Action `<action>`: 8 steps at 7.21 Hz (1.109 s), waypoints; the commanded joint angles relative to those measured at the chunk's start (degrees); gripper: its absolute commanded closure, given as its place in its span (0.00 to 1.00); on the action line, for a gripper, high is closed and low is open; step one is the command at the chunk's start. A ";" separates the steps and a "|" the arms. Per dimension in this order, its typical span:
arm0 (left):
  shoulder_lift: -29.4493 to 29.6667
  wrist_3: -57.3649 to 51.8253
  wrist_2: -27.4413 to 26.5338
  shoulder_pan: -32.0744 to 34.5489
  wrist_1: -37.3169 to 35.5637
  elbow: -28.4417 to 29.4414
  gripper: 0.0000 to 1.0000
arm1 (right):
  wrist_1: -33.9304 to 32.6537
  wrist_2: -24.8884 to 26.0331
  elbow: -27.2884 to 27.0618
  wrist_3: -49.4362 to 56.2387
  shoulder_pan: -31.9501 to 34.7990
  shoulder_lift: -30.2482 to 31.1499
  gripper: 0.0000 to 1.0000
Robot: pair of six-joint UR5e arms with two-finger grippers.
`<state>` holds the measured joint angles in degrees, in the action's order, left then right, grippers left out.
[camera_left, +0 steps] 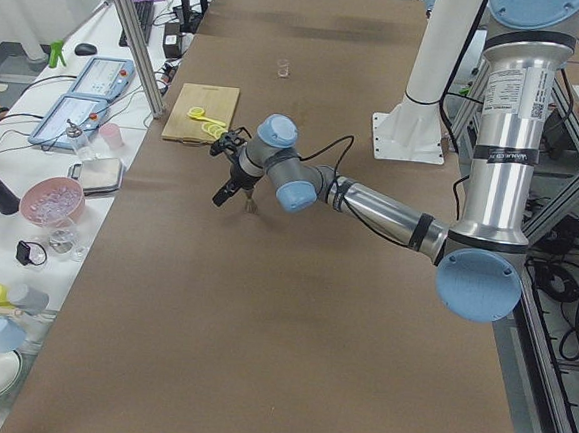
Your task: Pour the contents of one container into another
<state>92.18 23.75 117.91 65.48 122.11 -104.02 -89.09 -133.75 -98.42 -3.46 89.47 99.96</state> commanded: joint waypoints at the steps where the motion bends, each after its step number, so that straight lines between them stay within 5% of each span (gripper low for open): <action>1: 1.42 -0.02 11.33 8.04 -14.64 2.84 0.02 | 0.06 -0.02 -0.02 -0.05 0.00 -0.03 0.00; 3: 2.49 -0.11 15.60 10.98 -24.00 3.38 0.02 | 0.06 -0.02 -0.02 -0.05 0.00 0.06 0.00; 8: -0.95 -1.94 18.04 20.90 -24.02 8.66 0.02 | 0.06 -0.02 -0.20 -0.05 0.00 -0.03 0.00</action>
<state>91.34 23.16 134.28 84.18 98.14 -95.72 -89.03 -133.77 -98.54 -3.52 89.47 99.98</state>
